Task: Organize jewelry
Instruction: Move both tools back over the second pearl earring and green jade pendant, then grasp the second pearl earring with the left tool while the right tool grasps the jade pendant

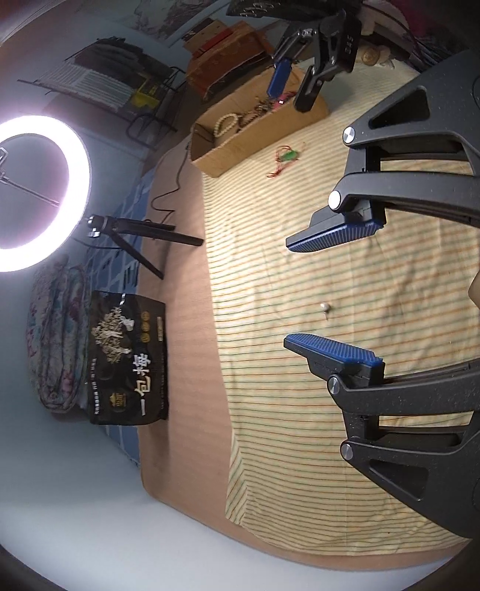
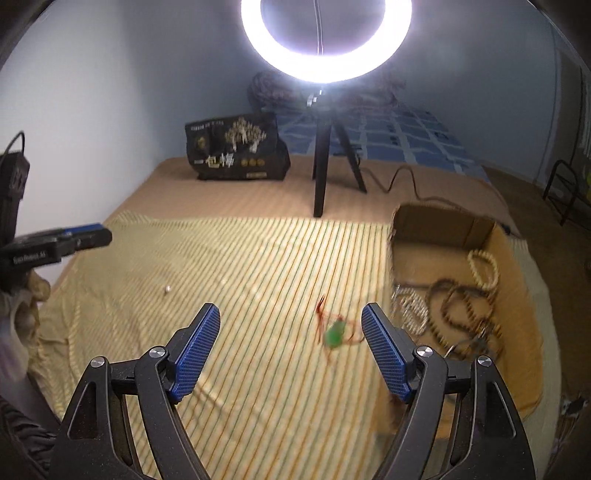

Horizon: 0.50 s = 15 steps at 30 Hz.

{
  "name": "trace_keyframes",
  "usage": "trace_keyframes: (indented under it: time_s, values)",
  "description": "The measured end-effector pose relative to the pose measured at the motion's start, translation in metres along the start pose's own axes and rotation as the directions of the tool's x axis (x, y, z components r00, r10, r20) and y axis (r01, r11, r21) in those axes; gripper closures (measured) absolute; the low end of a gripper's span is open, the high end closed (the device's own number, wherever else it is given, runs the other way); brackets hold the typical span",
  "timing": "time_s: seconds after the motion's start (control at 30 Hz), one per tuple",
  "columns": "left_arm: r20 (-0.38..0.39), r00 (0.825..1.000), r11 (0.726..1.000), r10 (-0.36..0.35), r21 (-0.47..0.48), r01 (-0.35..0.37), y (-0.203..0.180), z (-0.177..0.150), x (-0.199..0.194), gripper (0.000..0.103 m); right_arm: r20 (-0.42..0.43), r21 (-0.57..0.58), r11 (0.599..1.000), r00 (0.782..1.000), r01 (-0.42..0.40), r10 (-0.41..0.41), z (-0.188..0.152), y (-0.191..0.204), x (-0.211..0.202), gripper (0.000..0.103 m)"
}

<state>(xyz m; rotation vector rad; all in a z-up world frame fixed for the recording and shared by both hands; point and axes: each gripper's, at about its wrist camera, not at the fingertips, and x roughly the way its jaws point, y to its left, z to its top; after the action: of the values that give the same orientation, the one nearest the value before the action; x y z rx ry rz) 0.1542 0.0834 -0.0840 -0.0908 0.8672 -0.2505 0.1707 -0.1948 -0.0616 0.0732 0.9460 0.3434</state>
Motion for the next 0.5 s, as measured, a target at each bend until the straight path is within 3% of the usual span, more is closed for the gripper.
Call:
trace_keyframes:
  time_s: [0.13, 0.2, 0.27, 0.5]
  values:
    - [-0.027, 0.999, 0.999, -0.029, 0.016, 0.030, 0.006, -0.014, 0.012, 0.056, -0.037, 0.044, 0.999, 0.999, 0.024, -0.023, -0.021, 0.001, 0.014, 0.045]
    - [-0.037, 0.998, 0.998, -0.049, 0.023, 0.050, 0.007, -0.022, 0.020, 0.056, -0.061, 0.086, 0.996, 0.998, 0.034, -0.028, -0.032, -0.001, 0.022, 0.046]
    - [-0.050, 0.996, 0.997, -0.070, 0.024, 0.071, 0.006, -0.026, 0.028, 0.056, -0.080, 0.124, 0.991, 0.996, 0.052, -0.042, -0.043, -0.004, 0.031, 0.059]
    - [-0.065, 0.993, 0.990, -0.099, 0.096, 0.105, -0.004, -0.036, 0.054, 0.056, -0.088, 0.184, 0.974, 0.989, 0.136, -0.121, -0.050, -0.007, 0.046, 0.068]
